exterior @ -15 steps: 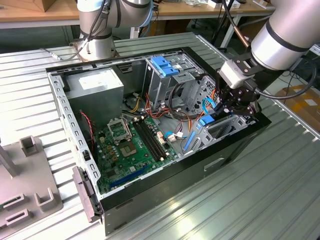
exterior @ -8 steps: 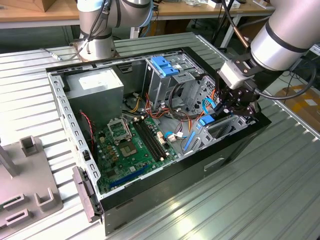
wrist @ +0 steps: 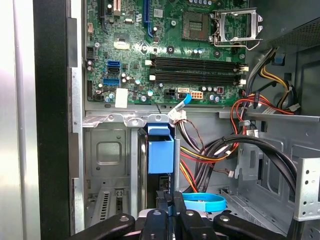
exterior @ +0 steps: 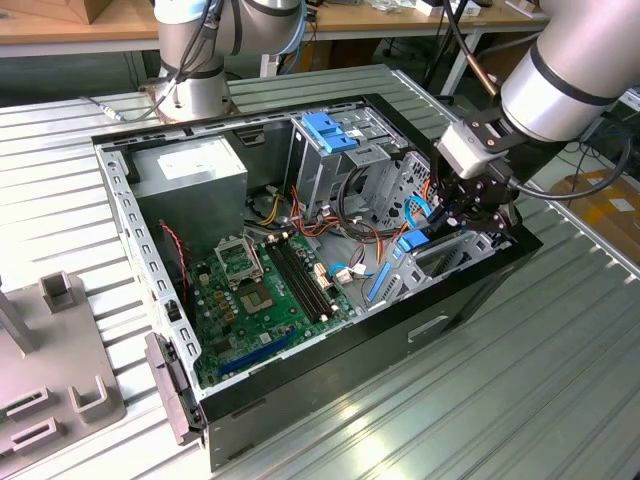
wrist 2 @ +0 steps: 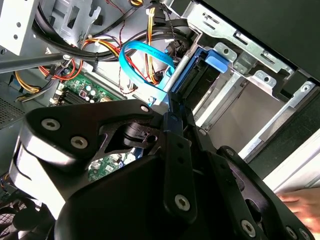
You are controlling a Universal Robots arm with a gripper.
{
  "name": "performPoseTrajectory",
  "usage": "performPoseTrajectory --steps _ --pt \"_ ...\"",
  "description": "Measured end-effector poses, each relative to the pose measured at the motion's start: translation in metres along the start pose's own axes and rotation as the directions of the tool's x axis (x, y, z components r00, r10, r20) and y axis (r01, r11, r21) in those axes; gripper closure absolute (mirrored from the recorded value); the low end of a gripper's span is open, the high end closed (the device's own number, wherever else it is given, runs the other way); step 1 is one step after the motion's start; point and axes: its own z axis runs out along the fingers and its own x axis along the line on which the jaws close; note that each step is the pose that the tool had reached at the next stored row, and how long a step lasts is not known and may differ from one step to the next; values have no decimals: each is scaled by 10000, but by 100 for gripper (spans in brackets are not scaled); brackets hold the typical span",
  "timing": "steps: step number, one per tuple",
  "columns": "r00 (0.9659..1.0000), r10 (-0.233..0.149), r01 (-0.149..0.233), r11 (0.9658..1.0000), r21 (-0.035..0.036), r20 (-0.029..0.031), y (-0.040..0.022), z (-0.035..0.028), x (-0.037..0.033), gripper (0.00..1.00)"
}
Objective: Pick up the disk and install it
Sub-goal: 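Insert the first disk wire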
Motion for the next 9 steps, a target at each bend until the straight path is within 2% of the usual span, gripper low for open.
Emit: performPoseTrajectory --steps 2,3,5,7,9 --pt "10000 0 0 10000 0 2 0 1 0 83" --pt "10000 0 0 10000 -1 0 0 0 0 76" --pt "10000 -1 1 10000 -1 -6 -1 -9 -2 76" --pt "10000 0 0 10000 -1 -2 -6 -84 -18 76" --pt "10000 0 0 10000 -1 -2 -13 -188 -40 76"
